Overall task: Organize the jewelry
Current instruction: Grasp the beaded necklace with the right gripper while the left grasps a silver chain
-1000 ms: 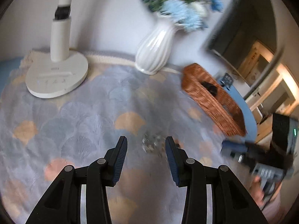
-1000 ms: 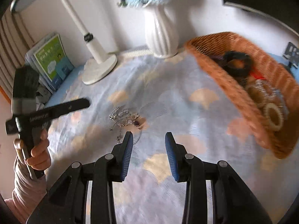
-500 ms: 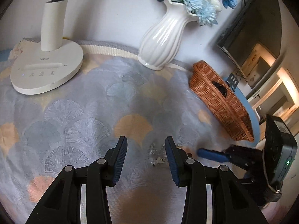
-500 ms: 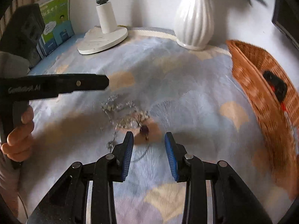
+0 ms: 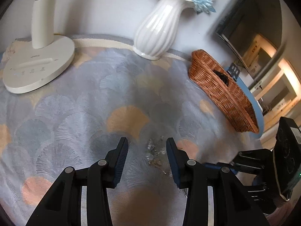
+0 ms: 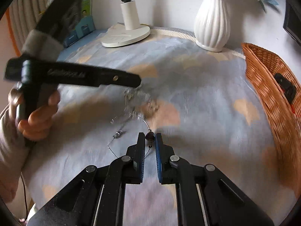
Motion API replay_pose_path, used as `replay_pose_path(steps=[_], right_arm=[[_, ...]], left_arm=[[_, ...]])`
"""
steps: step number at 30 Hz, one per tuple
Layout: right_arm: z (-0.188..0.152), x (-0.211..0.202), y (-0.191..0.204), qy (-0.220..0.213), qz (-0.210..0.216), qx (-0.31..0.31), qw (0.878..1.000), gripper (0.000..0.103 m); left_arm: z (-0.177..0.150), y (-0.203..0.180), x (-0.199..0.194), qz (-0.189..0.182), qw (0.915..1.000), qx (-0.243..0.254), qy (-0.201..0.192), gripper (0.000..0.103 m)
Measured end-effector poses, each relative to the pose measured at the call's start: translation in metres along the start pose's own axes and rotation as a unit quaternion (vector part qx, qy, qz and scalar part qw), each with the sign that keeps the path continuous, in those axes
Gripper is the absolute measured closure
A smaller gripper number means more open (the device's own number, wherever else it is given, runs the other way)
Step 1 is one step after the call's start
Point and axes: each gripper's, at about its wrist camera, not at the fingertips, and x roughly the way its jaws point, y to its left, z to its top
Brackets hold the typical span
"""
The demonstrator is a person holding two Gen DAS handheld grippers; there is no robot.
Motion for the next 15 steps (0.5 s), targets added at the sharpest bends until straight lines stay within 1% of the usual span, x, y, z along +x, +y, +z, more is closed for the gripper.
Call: replay_pose_path(steps=[3, 6, 9, 12, 13, 14, 15], right_arm=[[-0.014, -0.013, -0.002, -0.003, 0.015, 0.009, 1.0, 0.091], [-0.027, -0.022, -0.007, 0.0, 0.007, 0.015, 1.0, 0.091], [-0.035, -0.025, -0.014, 0.003, -0.005, 0.023, 1.0, 0.091], [-0.039, -0.026, -0.02, -0.005, 0.005, 0.033, 0.999, 0.091], [-0.041, -0.028, -0.022, -0.007, 0.007, 0.036, 0.999, 0.091], [-0.041, -0.027, -0.023, -0.01, 0.009, 0.037, 0.999, 0.091], [-0.04, -0.027, -0.024, -0.01, 0.01, 0.038, 0.999, 0.091]], left_arm=[[-0.002, -0.01, 0.003, 0.002, 0.9996, 0.026, 0.007, 0.06], [-0.007, -0.021, 0.005, 0.004, 0.9982, 0.057, 0.018, 0.06], [-0.011, -0.03, 0.005, 0.028, 0.9961, 0.082, 0.018, 0.06], [-0.013, -0.037, 0.007, 0.058, 0.9934, 0.098, 0.013, 0.062], [-0.012, -0.039, 0.01, 0.079, 0.9915, 0.103, 0.01, 0.071], [-0.011, -0.041, 0.012, 0.096, 0.9892, 0.111, 0.008, 0.076], [-0.01, -0.045, 0.015, 0.111, 0.9863, 0.122, 0.007, 0.076]])
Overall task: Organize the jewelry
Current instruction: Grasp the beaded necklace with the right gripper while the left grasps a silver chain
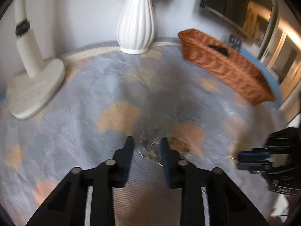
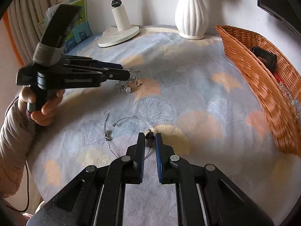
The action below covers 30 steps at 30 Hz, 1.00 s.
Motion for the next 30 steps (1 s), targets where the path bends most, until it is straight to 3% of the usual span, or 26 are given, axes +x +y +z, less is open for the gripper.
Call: replay_pose_path(steps=[4, 7, 10, 13, 16, 20, 23, 26, 30], right_arm=[[0.002, 0.002, -0.002, -0.001, 0.008, 0.005, 1.0, 0.091], [-0.002, -0.002, -0.006, -0.003, 0.019, 0.015, 1.0, 0.091], [-0.003, -0.002, -0.007, -0.004, 0.022, 0.018, 1.0, 0.091], [-0.004, -0.002, -0.003, -0.006, 0.013, 0.011, 1.0, 0.091], [-0.004, -0.001, 0.003, -0.009, -0.005, -0.001, 1.0, 0.091], [-0.008, -0.008, 0.009, -0.025, -0.037, -0.005, 0.999, 0.091], [-0.014, -0.021, 0.004, -0.042, -0.026, 0.019, 0.999, 0.091], [-0.025, -0.034, 0.0, -0.05, -0.024, 0.041, 0.998, 0.091], [-0.037, -0.044, -0.005, -0.052, -0.021, 0.059, 0.997, 0.091]], left_arm=[[0.003, -0.02, 0.005, 0.048, 0.9963, 0.071, -0.001, 0.074], [0.01, -0.019, 0.008, 0.041, 0.996, 0.079, 0.006, 0.074], [0.017, -0.018, 0.013, 0.025, 0.9966, 0.078, 0.006, 0.076], [0.019, -0.019, 0.013, -0.009, 0.9978, 0.066, 0.007, 0.099], [0.018, -0.015, 0.008, -0.051, 0.998, 0.036, 0.008, 0.1], [0.015, -0.009, -0.019, -0.11, 0.9937, -0.004, -0.019, 0.1], [0.017, -0.007, -0.053, -0.147, 0.9876, -0.019, -0.052, 0.1], [0.02, -0.012, -0.08, -0.149, 0.9858, -0.011, -0.078, 0.1], [0.014, -0.01, -0.088, -0.138, 0.9877, -0.016, -0.072, 0.1]])
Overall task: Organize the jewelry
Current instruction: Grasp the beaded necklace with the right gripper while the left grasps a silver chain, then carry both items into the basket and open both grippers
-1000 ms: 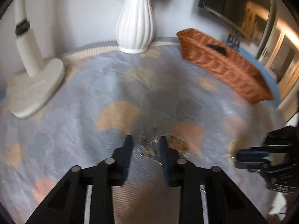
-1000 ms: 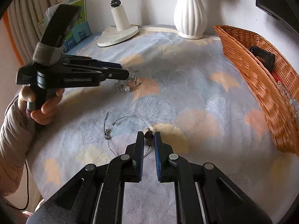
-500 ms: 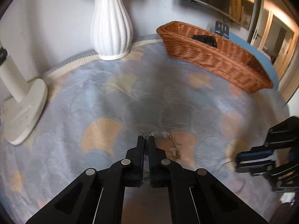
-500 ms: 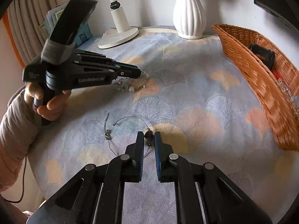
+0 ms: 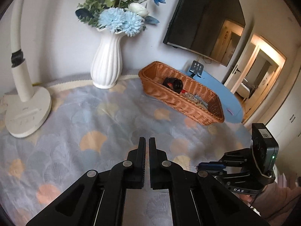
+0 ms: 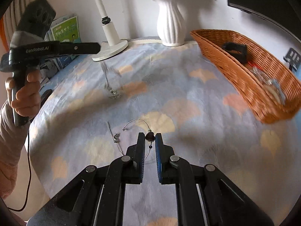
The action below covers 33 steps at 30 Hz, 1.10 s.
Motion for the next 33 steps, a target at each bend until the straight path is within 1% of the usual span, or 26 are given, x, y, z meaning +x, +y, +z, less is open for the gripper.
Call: replay_pose_path(steps=[1, 3, 5, 7, 9, 10, 11, 13, 14, 16, 18, 19, 21, 23, 24, 25, 26, 29, 31, 33], right_arm=[[-0.002, -0.002, -0.002, 0.0, 0.001, 0.004, 1.0, 0.091], [-0.004, -0.008, -0.005, -0.003, 0.005, 0.016, 1.0, 0.091], [-0.005, -0.015, -0.007, -0.007, 0.006, 0.021, 1.0, 0.091], [-0.005, -0.022, -0.007, -0.016, 0.006, 0.025, 1.0, 0.091], [-0.004, -0.028, -0.008, -0.023, 0.009, 0.029, 0.999, 0.091], [-0.004, -0.03, -0.008, -0.024, 0.011, 0.031, 0.999, 0.091], [-0.003, -0.031, -0.008, -0.024, 0.011, 0.031, 0.999, 0.091], [-0.005, -0.03, -0.008, -0.021, 0.009, 0.031, 0.999, 0.091], [-0.006, -0.03, -0.008, -0.019, 0.009, 0.032, 0.999, 0.091], [-0.008, -0.028, -0.007, -0.014, 0.008, 0.033, 0.999, 0.091], [-0.009, -0.025, -0.007, -0.009, 0.009, 0.034, 0.999, 0.091], [-0.009, -0.024, -0.007, -0.009, 0.009, 0.034, 0.999, 0.091], [-0.009, -0.022, -0.007, -0.008, 0.011, 0.034, 0.999, 0.091], [-0.009, -0.02, -0.007, -0.006, 0.011, 0.034, 0.999, 0.091], [-0.009, -0.019, -0.008, -0.005, 0.012, 0.036, 0.999, 0.091], [-0.009, -0.018, -0.008, -0.003, 0.011, 0.037, 0.999, 0.091], [-0.01, -0.017, -0.009, -0.002, 0.011, 0.037, 0.999, 0.091], [-0.01, -0.013, -0.011, 0.003, 0.011, 0.043, 0.999, 0.091], [-0.01, -0.013, -0.012, 0.001, 0.017, 0.05, 0.999, 0.091], [-0.008, -0.019, -0.012, -0.007, 0.02, 0.053, 0.998, 0.091]], left_arm=[[-0.001, 0.001, -0.001, 0.003, 1.0, -0.005, -0.002, 0.1], [-0.002, -0.001, -0.007, -0.009, 0.9998, -0.013, -0.009, 0.1], [0.0, -0.008, -0.018, -0.017, 0.9996, -0.007, -0.021, 0.1], [0.003, -0.016, -0.025, -0.007, 0.9995, 0.013, -0.027, 0.1], [0.003, -0.016, -0.021, 0.015, 0.9996, 0.021, -0.014, 0.1], [0.0, -0.014, -0.015, 0.023, 0.9995, 0.022, 0.0, 0.094], [-0.006, -0.009, -0.005, 0.032, 0.999, 0.024, 0.022, 0.083], [-0.019, -0.007, 0.009, 0.044, 0.9975, 0.031, 0.045, 0.071], [-0.026, -0.008, 0.019, 0.048, 0.9963, 0.042, 0.058, 0.071], [-0.037, -0.011, 0.035, 0.046, 0.9939, 0.062, 0.078, 0.071], [-0.04, -0.015, 0.047, 0.048, 0.9914, 0.08, 0.092, 0.071], [-0.042, -0.017, 0.055, 0.052, 0.9894, 0.092, 0.1, 0.071], [-0.043, -0.018, 0.072, 0.072, 0.984, 0.113, 0.117, 0.071], [-0.044, -0.016, 0.083, 0.08, 0.9807, 0.121, 0.131, 0.071], [-0.043, -0.016, 0.084, 0.08, 0.9808, 0.127, 0.125, 0.071], [-0.042, -0.016, 0.085, 0.075, 0.981, 0.125, 0.128, 0.072], [-0.041, -0.017, 0.085, 0.072, 0.9812, 0.126, 0.128, 0.083], [-0.04, -0.024, 0.082, 0.05, 0.9839, 0.122, 0.121, 0.091], [-0.036, -0.024, 0.076, 0.031, 0.988, 0.104, 0.11, 0.096], [-0.028, -0.021, 0.064, -0.005, 0.9935, 0.067, 0.092, 0.096]])
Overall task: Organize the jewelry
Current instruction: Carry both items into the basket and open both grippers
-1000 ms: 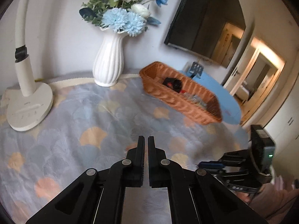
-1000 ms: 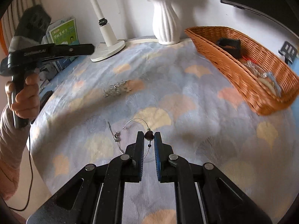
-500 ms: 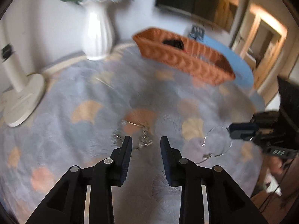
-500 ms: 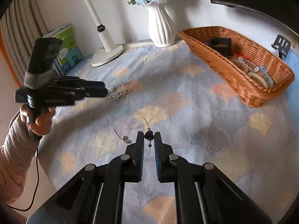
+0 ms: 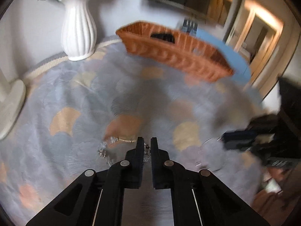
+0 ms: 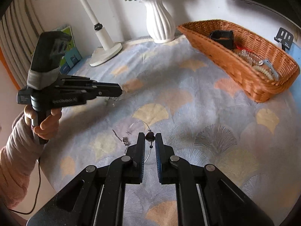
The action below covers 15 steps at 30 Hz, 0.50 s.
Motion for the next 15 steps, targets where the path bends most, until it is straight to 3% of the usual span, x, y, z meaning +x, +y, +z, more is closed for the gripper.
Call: replay_pose_path(steps=[4, 9, 13, 15], right_arm=[[0.011, -0.027, 0.003, -0.032, 0.003, -0.004, 0.999, 0.091], [0.027, -0.064, 0.002, -0.073, -0.009, -0.009, 0.997, 0.091], [0.045, -0.094, -0.006, -0.106, -0.027, -0.01, 0.994, 0.091], [0.057, -0.108, -0.014, -0.121, -0.041, -0.01, 0.992, 0.091]], left_arm=[[0.012, 0.004, -0.028, -0.066, 0.996, -0.04, -0.046, 0.096], [0.038, 0.0, -0.066, -0.14, 0.9828, -0.06, -0.104, 0.096], [0.057, -0.01, -0.08, -0.15, 0.9802, -0.049, -0.12, 0.096], [0.073, -0.018, -0.081, -0.135, 0.9829, -0.038, -0.12, 0.096]])
